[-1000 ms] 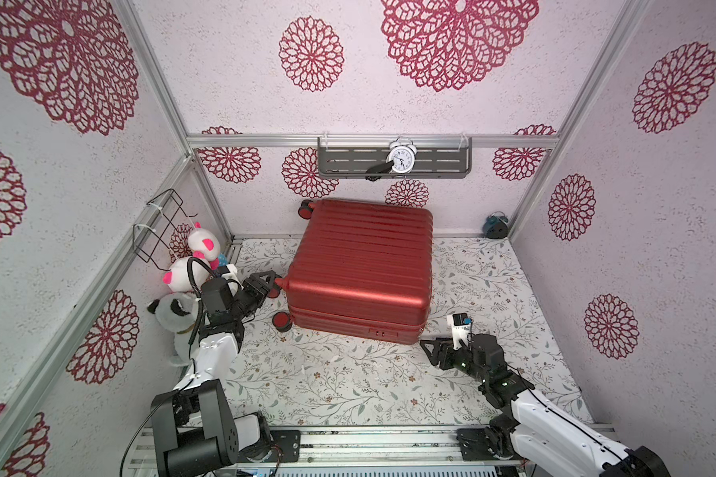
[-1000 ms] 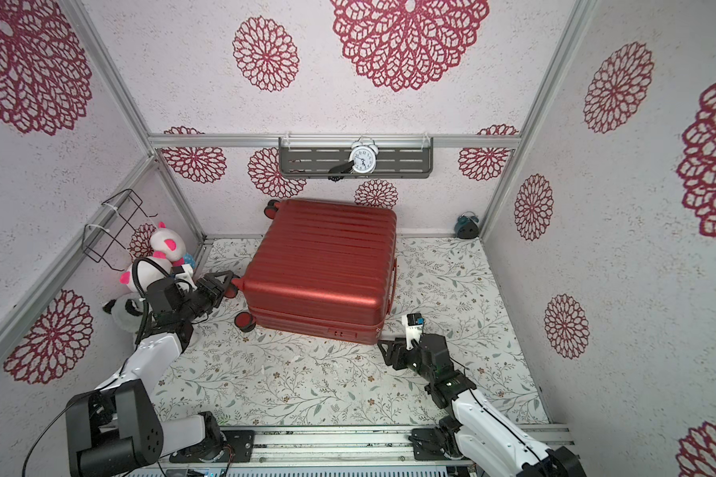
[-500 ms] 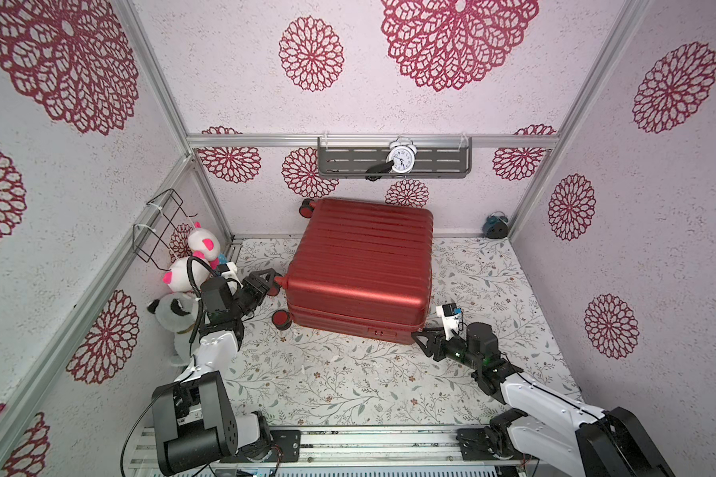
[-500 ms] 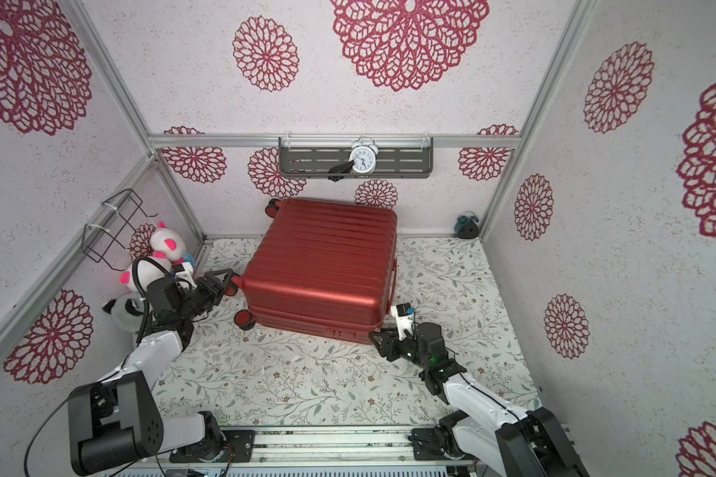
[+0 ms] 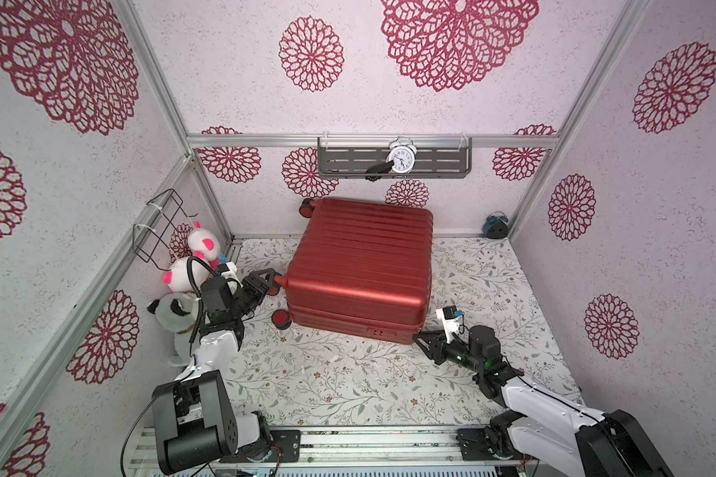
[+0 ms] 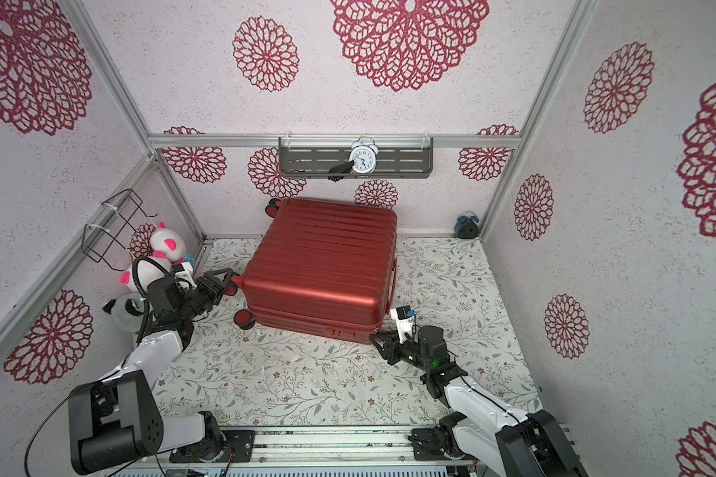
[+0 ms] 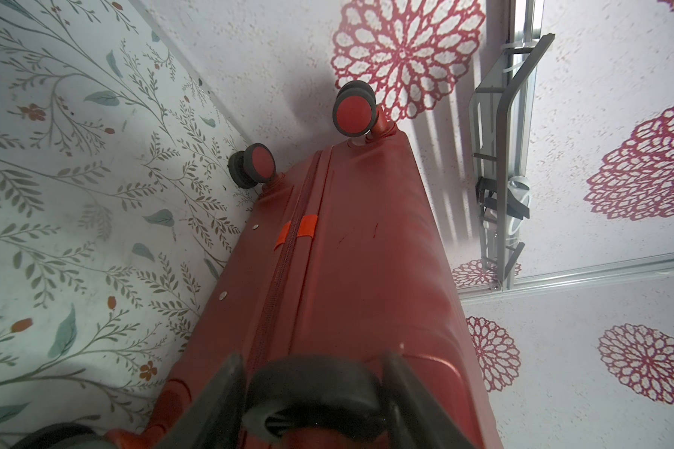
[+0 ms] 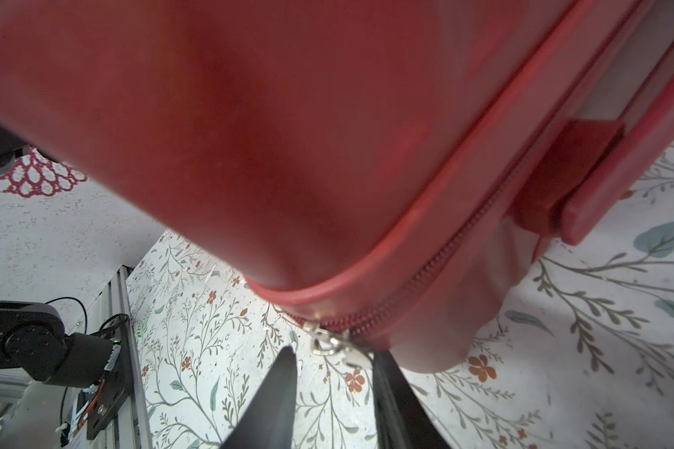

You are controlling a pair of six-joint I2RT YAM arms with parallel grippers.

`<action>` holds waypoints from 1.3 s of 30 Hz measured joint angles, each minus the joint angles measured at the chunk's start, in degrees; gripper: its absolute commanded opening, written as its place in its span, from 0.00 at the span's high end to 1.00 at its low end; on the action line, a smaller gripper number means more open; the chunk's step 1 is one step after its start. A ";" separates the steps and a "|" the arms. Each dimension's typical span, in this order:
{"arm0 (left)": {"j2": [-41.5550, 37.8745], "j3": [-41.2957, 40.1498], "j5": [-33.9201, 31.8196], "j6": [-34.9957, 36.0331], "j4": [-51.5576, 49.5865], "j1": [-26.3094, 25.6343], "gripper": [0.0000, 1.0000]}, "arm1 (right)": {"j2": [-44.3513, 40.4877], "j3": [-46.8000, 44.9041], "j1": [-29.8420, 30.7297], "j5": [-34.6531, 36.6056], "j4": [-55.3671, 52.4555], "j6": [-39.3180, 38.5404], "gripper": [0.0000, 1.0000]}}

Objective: Open the suitcase zippers
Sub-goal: Unzip the zipper on the suitcase.

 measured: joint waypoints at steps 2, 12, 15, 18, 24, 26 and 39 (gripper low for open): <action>0.00 0.00 0.02 -0.04 0.00 0.00 0.75 | 0.00 -0.33 0.00 -0.11 0.42 0.00 0.69; 0.00 0.00 -0.02 -0.31 0.02 0.00 0.75 | 0.04 -2.78 0.02 0.24 4.48 1.66 0.81; 0.00 0.00 -0.02 -0.42 0.04 0.00 0.75 | 0.39 -3.45 0.07 0.46 5.92 2.01 0.77; 0.00 0.00 -0.04 -0.42 0.04 0.00 0.75 | 1.86 -3.48 0.20 0.81 8.07 2.47 0.73; 0.00 0.00 -0.04 -0.42 0.11 0.00 0.75 | 6.19 -3.67 0.81 1.46 11.45 3.04 0.71; 0.00 0.00 -0.04 -0.44 0.11 0.00 0.75 | 6.73 -3.80 1.05 1.97 11.85 3.08 0.70; 0.07 0.00 -0.04 -0.44 0.31 0.00 0.75 | 2.95 -4.07 3.56 9.70 9.46 0.92 0.73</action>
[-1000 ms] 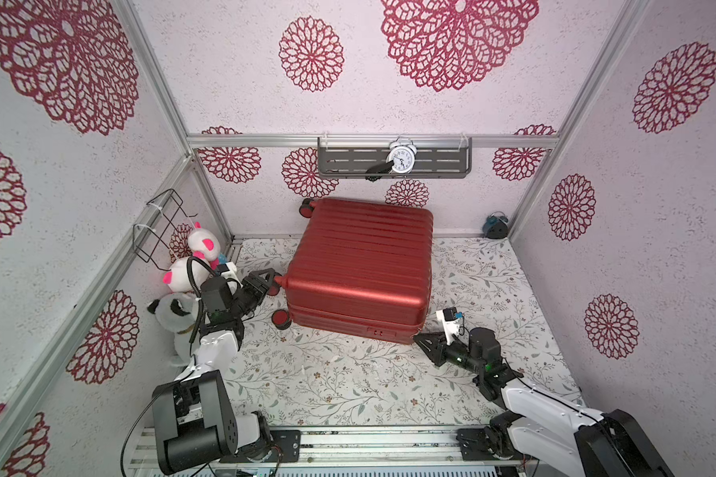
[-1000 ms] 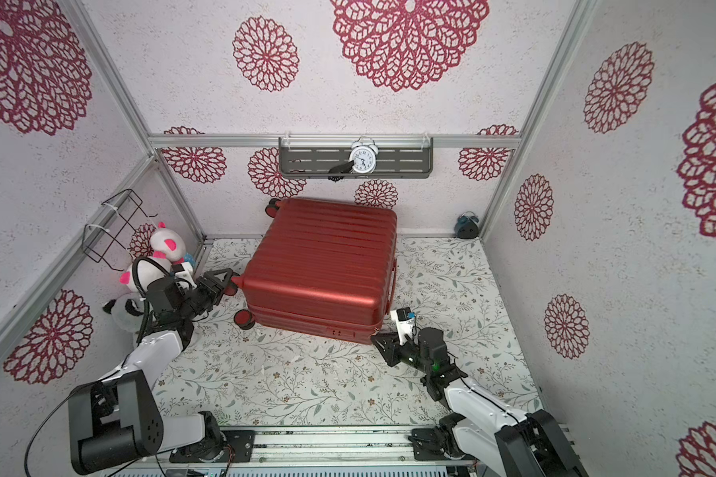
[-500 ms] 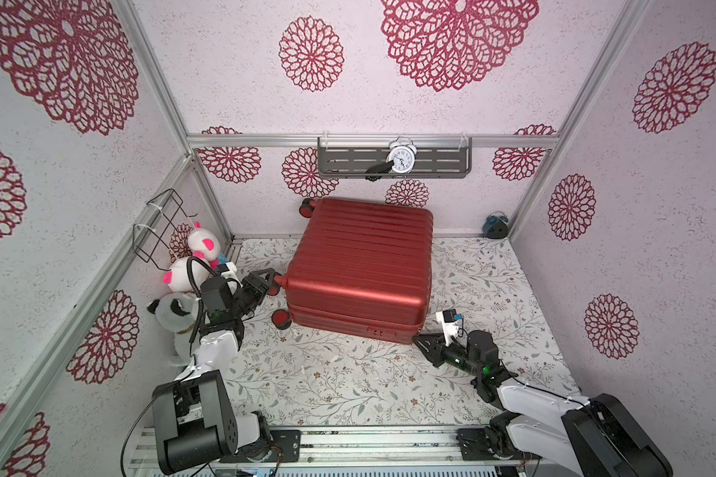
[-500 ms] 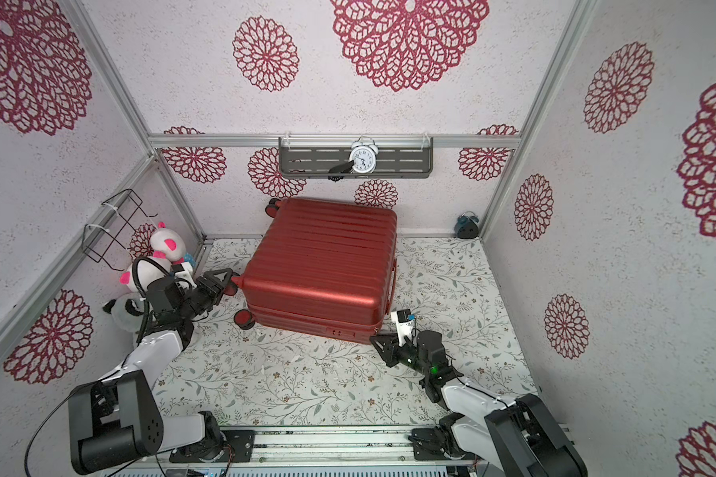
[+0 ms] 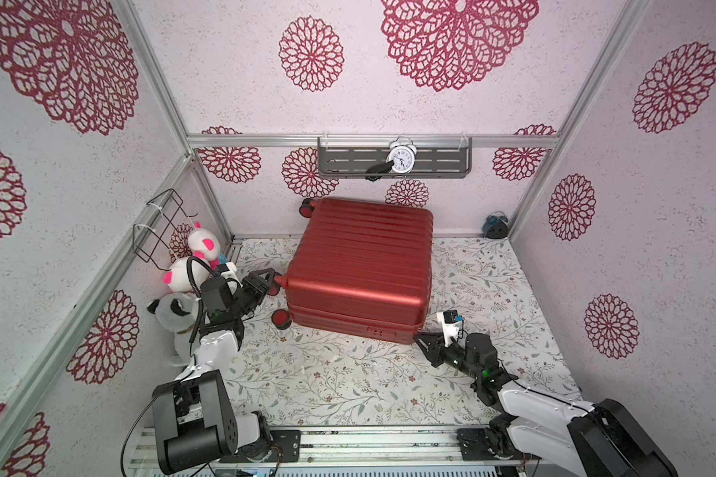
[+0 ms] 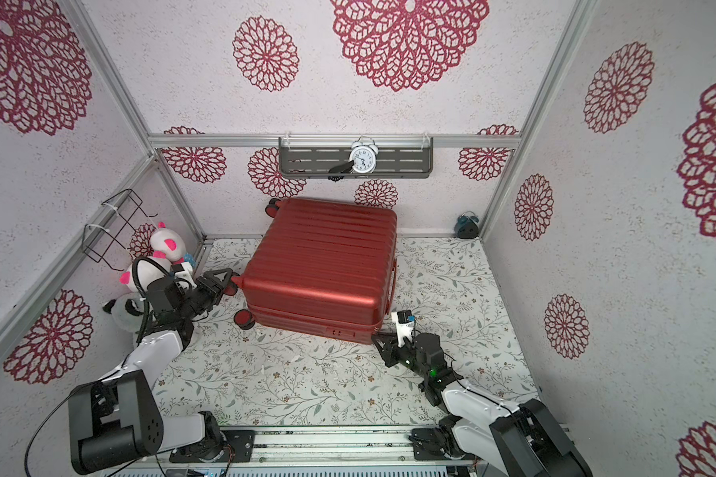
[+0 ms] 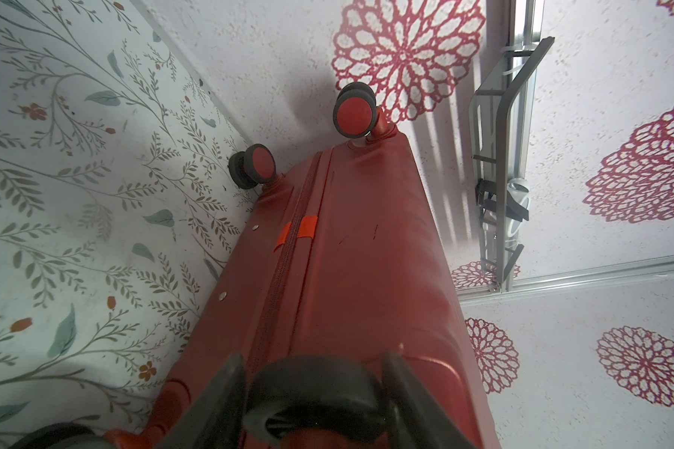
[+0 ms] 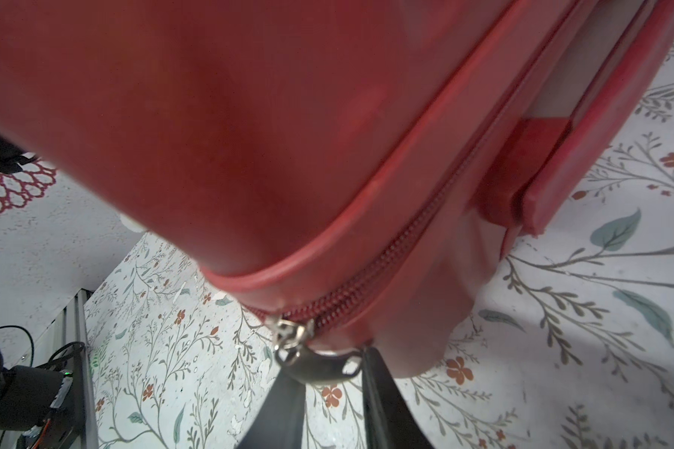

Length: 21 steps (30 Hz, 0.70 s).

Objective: Open the suitcase zippers
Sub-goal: Unzip the zipper on the suitcase.

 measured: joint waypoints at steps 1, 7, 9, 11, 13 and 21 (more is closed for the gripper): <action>0.02 0.00 0.02 0.00 0.07 0.00 0.75 | 0.00 0.00 0.24 0.61 -0.15 -0.24 0.75; 0.13 0.00 0.11 0.00 0.17 0.00 0.75 | 0.76 0.00 1.27 2.73 -0.17 -1.18 0.78; 0.13 0.00 0.11 0.00 0.22 0.00 0.75 | 1.03 0.00 1.86 3.67 -0.26 -1.55 0.78; 0.15 0.00 0.13 0.00 0.22 0.02 0.75 | 1.14 0.00 2.36 4.33 -0.50 -2.01 0.79; 0.15 0.00 0.17 0.00 0.24 0.04 0.75 | 1.14 0.00 2.75 5.14 -0.63 -2.51 0.79; 0.26 0.00 0.31 0.00 0.46 0.09 0.75 | -0.33 0.00 3.58 6.88 -1.46 -3.80 0.80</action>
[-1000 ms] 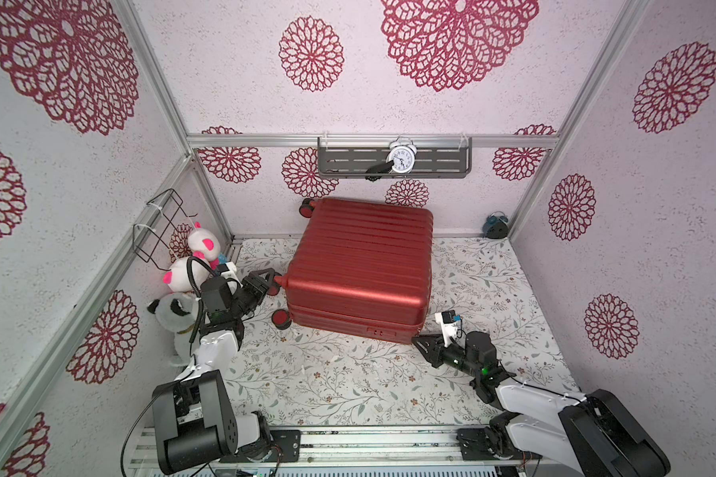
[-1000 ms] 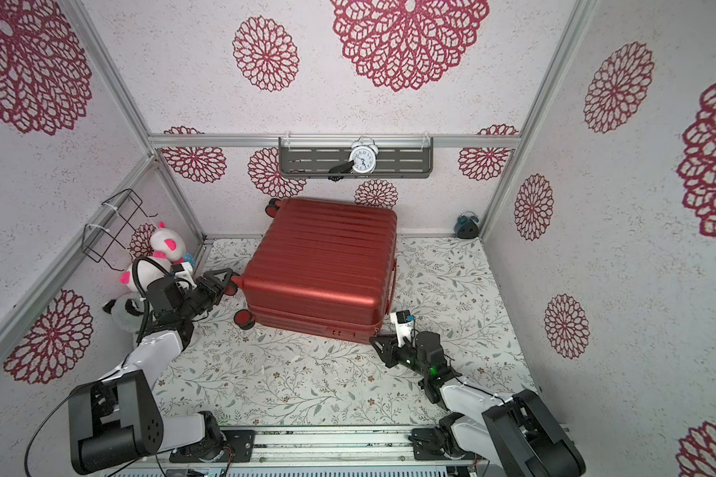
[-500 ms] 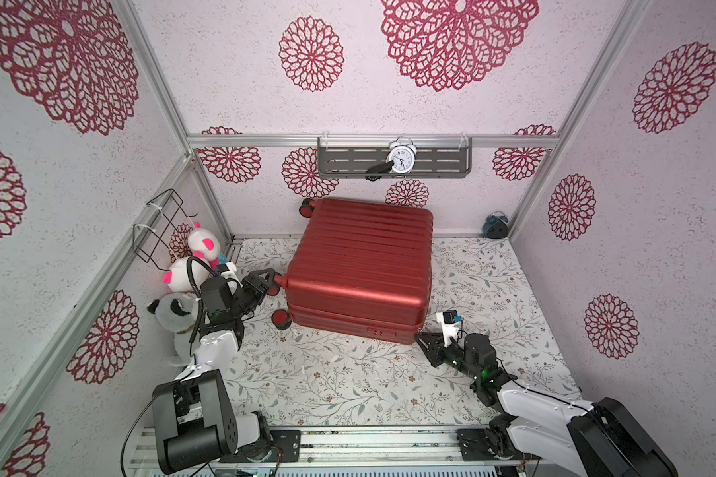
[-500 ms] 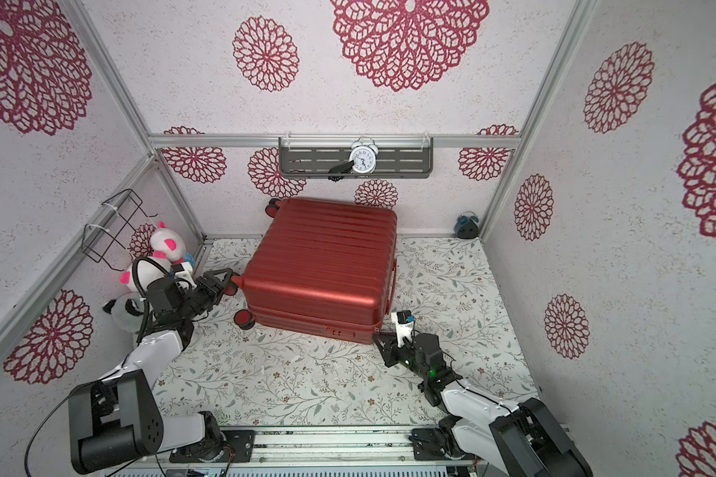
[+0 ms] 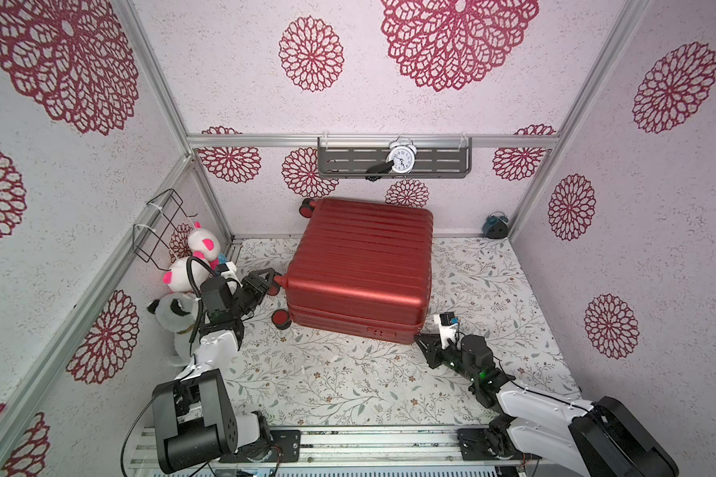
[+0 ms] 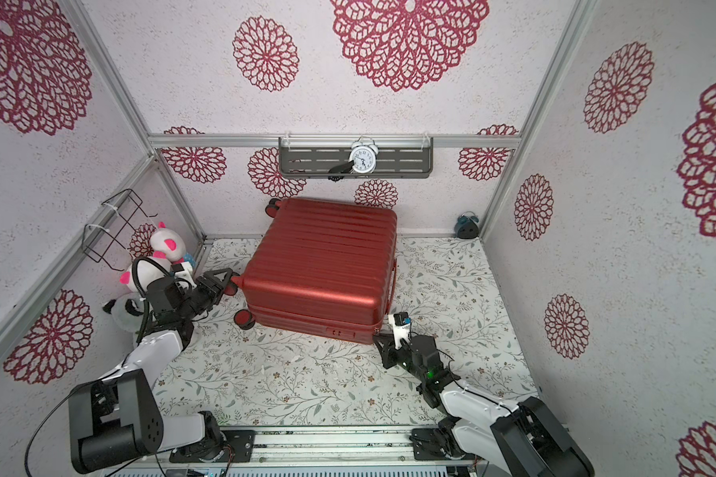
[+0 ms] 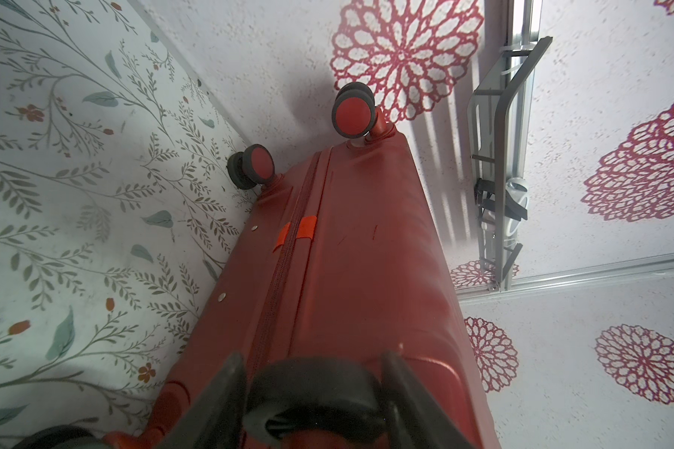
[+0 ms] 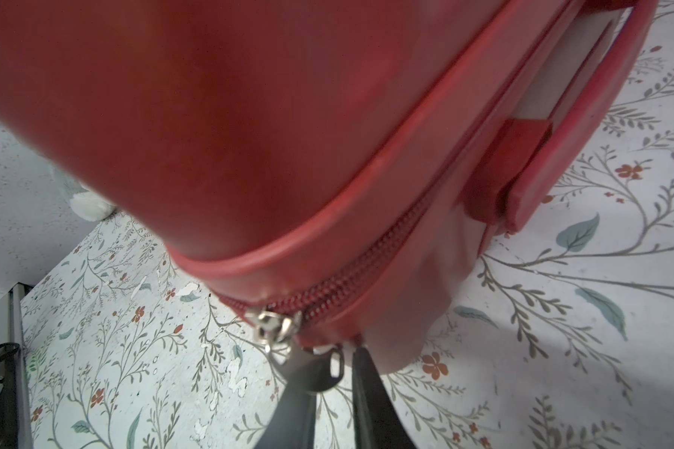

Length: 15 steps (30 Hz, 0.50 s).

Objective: Open the suitcase zippers
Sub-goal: Unzip the zipper on the suitcase.

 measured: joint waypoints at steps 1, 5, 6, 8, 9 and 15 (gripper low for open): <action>0.00 0.00 -0.02 0.02 0.00 0.02 0.75 | -0.28 0.02 0.02 0.20 -0.07 -0.22 0.80; 0.00 0.00 -0.02 0.02 0.04 0.02 0.75 | -1.38 0.00 0.26 0.55 -0.46 -0.68 0.80; 0.00 0.00 -0.02 0.02 0.04 0.02 0.75 | -1.60 0.00 0.37 0.79 -0.59 -0.79 0.80; 0.00 0.00 -0.02 0.00 0.04 0.02 0.75 | -1.99 0.02 0.59 1.20 -0.87 -1.20 0.80; 0.00 0.00 -0.02 0.02 0.07 0.02 0.75 | -2.08 0.02 0.74 1.31 -0.94 -1.31 0.80; 0.00 0.00 -0.04 0.00 0.09 0.02 0.75 | -2.21 0.02 1.46 2.12 -1.27 -1.99 0.83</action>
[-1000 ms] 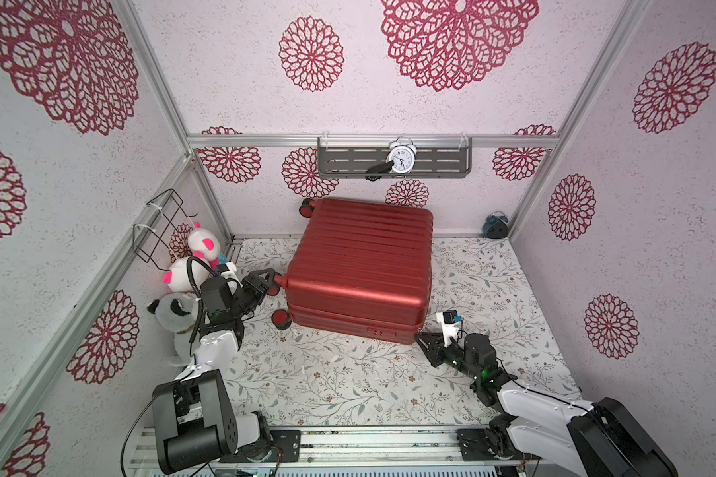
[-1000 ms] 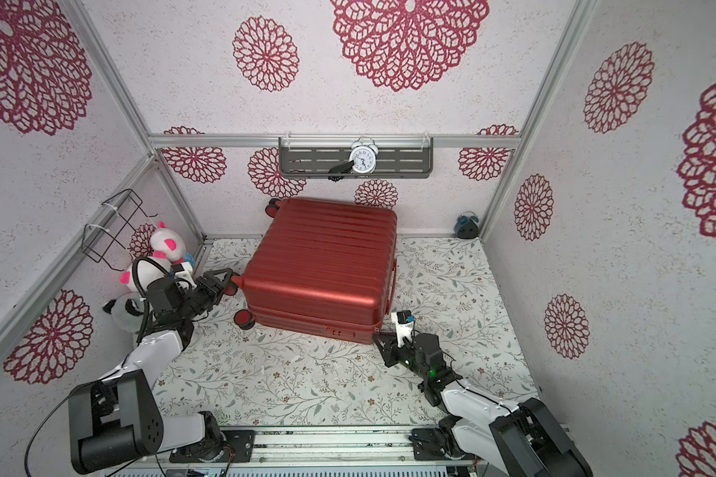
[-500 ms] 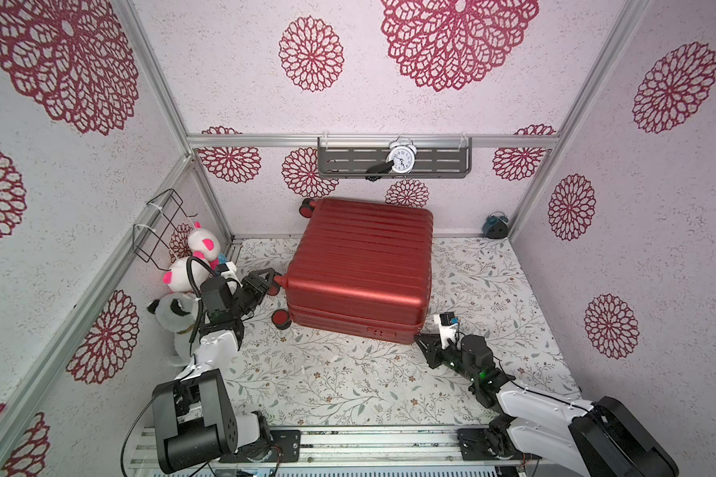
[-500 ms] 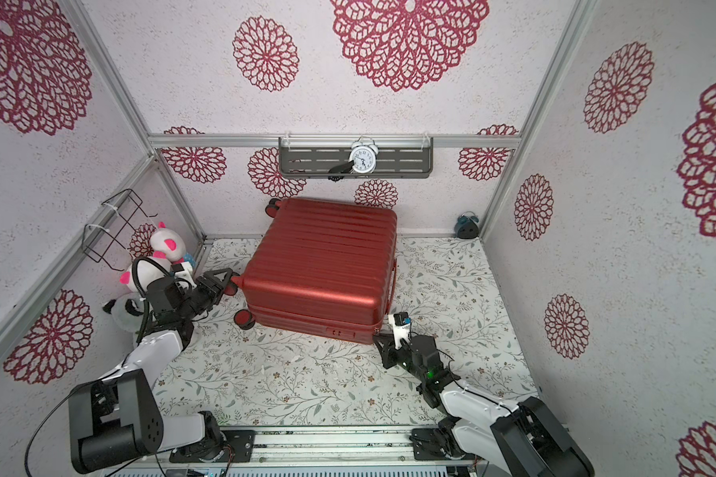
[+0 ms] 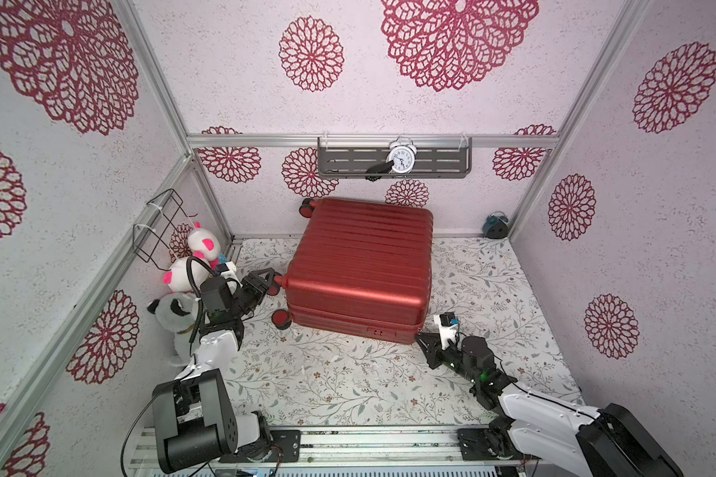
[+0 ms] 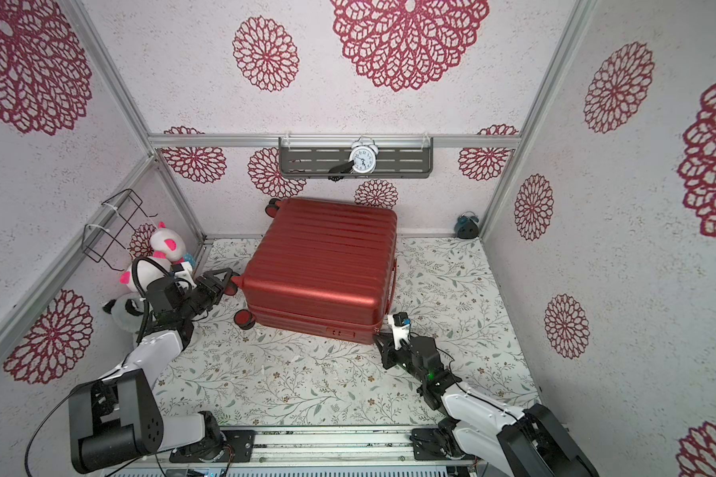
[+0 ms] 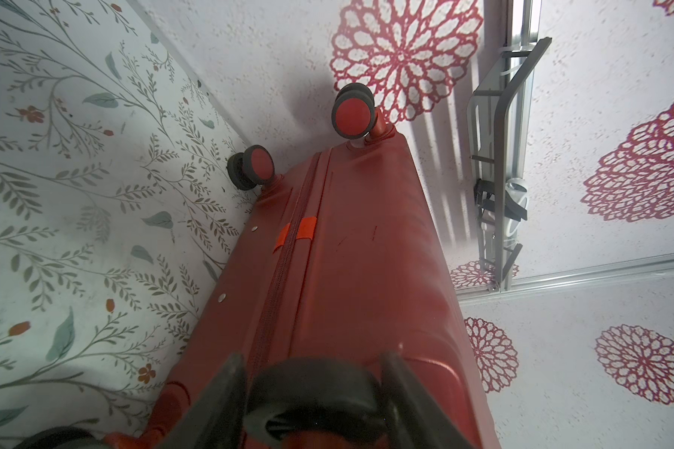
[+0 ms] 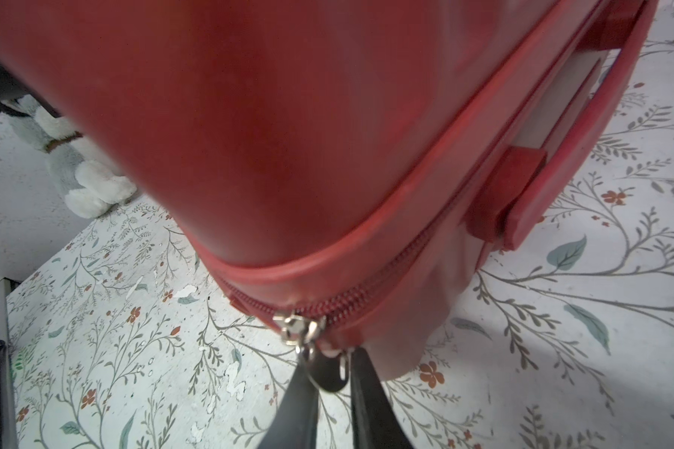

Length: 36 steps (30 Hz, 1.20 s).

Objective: Open the suitcase zippers
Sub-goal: Unzip the zipper on the suitcase.

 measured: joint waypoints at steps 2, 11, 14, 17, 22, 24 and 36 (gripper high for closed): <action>0.00 0.00 -0.02 0.00 0.00 0.00 0.75 | 0.02 0.00 0.42 0.46 -0.09 -0.50 0.92; 0.00 -0.07 -0.02 -0.02 0.09 0.00 0.75 | -0.13 0.24 2.78 2.71 -0.70 -1.86 1.00; 0.00 -0.31 -0.04 -0.07 0.48 0.00 0.75 | -1.29 0.26 4.28 5.16 -2.19 -2.36 1.00; -0.02 -0.57 -0.07 -0.15 0.96 0.00 0.75 | -2.60 1.14 6.78 8.90 -5.42 -2.89 1.00; -0.50 -1.11 -0.55 -0.24 1.55 -0.04 0.75 | -4.76 2.32 10.40 15.74 -10.78 -3.63 1.00; -1.01 -1.49 -0.96 -0.33 1.62 -0.28 0.76 | -5.60 2.71 11.17 17.20 -12.66 -3.78 1.00; -4.76 -3.61 -4.52 -0.66 0.98 -1.81 0.75 | -9.05 4.00 17.16 25.29 -19.61 -6.36 1.00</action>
